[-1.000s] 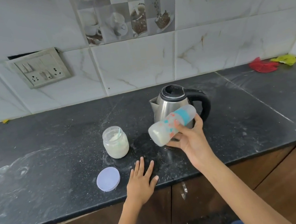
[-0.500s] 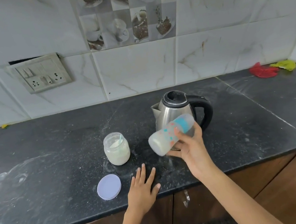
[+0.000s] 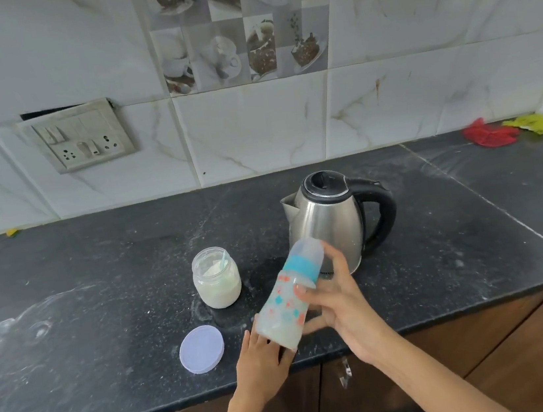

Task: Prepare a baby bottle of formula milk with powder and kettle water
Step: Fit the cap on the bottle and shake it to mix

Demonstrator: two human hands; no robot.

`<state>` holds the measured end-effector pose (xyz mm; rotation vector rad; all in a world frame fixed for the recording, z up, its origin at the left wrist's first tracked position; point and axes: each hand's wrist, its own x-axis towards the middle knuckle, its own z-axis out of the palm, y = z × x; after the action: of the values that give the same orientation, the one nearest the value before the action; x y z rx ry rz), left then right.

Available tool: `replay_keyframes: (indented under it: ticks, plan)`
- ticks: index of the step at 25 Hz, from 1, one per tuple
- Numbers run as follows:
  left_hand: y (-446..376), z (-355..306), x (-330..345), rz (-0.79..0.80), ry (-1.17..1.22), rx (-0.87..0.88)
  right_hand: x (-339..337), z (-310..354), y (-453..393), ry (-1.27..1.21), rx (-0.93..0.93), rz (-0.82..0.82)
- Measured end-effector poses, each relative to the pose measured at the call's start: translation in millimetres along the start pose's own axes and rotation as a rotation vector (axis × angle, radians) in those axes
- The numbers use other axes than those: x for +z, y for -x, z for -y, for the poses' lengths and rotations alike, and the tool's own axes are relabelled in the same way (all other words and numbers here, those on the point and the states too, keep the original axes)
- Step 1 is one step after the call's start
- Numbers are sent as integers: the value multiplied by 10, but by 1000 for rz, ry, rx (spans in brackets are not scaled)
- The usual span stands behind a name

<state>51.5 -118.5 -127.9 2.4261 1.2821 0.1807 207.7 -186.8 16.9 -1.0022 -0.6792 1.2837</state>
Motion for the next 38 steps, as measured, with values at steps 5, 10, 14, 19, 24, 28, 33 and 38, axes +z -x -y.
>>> replay_keyframes:
  ticks: [5, 10, 14, 19, 24, 28, 33, 38]
  plan:
    - [-6, -22, -9, 29, -63, 5, -35, 52, -41, -28, 2, -57]
    - [-18, 6, -28, 57, -120, 22, -74, 76, -78, -144, -25, -128]
    - [-19, -25, -48, 87, -125, 10, -66, 110, -99, -193, 29, -36]
    - [-2, -40, -69, 92, -138, 7, -87, 187, -117, -183, 25, -58]
    - [-3, -32, -65, 91, -137, 10, -65, 176, -91, -191, 146, -141]
    - [-7, -25, -65, 95, -138, 8, -125, 163, -43, -266, 240, -72]
    - [-9, -27, -48, 100, -128, 4, -172, 273, -57, -22, 123, 33]
    - [-8, 9, -21, 92, -130, 8, -3, 168, -77, -74, 8, 15]
